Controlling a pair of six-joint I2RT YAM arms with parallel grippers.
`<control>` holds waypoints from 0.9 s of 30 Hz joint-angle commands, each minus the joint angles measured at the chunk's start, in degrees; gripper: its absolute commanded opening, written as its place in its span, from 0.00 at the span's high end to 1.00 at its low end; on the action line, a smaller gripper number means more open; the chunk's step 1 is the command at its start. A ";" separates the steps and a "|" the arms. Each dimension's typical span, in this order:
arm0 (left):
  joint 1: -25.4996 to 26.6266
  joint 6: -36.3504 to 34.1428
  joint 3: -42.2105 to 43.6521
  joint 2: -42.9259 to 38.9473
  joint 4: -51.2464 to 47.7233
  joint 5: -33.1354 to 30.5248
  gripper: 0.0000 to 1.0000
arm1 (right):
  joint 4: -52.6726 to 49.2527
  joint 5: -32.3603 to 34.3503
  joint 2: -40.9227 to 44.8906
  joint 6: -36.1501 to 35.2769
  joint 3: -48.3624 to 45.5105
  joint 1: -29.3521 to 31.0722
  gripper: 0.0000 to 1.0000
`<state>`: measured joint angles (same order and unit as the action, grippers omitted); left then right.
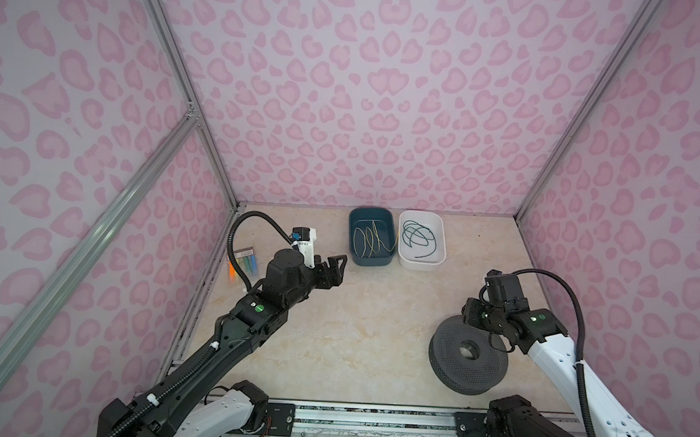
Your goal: Wrap the cables
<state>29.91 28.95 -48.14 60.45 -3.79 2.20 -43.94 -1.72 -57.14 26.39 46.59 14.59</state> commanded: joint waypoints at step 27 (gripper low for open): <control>8.49 5.83 -1.46 16.88 7.64 1.80 0.16 | -9.73 3.82 -2.42 16.13 -1.62 12.10 0.38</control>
<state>38.87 35.73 -51.11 79.70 3.11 6.68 -53.47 0.01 -59.13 38.39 45.87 24.93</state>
